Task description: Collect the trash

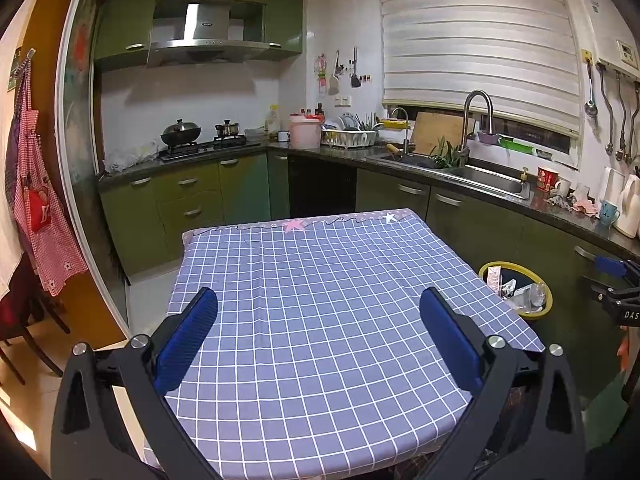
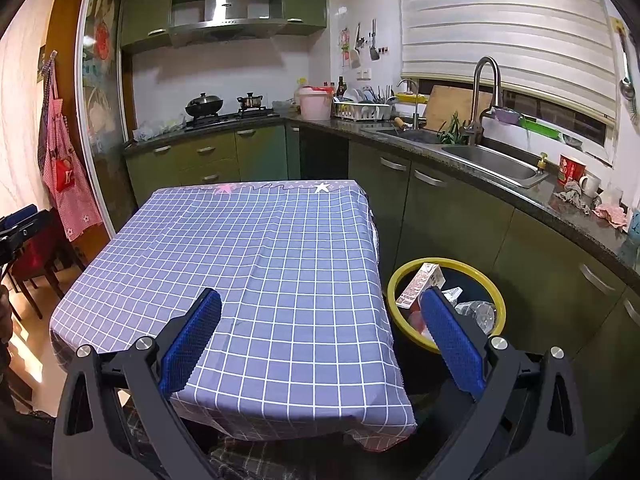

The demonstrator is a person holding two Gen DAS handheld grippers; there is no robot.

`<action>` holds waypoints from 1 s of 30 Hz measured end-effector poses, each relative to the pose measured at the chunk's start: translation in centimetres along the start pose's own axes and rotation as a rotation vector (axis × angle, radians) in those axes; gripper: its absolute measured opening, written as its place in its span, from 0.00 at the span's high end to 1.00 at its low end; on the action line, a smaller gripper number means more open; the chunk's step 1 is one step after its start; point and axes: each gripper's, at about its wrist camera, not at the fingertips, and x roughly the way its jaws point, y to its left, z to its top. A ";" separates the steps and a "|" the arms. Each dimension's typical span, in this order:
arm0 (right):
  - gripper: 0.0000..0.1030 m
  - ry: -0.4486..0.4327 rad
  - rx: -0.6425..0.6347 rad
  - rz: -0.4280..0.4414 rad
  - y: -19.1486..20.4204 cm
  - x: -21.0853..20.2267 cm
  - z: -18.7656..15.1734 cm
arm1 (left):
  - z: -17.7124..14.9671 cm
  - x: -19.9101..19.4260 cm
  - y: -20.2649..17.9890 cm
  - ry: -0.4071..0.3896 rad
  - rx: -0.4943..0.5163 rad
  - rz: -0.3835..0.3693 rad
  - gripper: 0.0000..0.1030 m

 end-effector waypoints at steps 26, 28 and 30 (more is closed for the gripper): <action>0.05 0.009 -0.003 0.002 -0.2 0.7 -0.3 | -0.1 1.1 -0.2 0.039 0.003 -0.006 0.06; 0.05 0.010 -0.003 0.003 -0.2 0.7 -0.3 | -0.1 1.3 -0.3 0.050 0.006 -0.004 0.06; 0.05 0.010 -0.003 0.002 -0.2 0.7 -0.3 | 0.0 1.6 -0.3 0.053 0.003 -0.004 0.06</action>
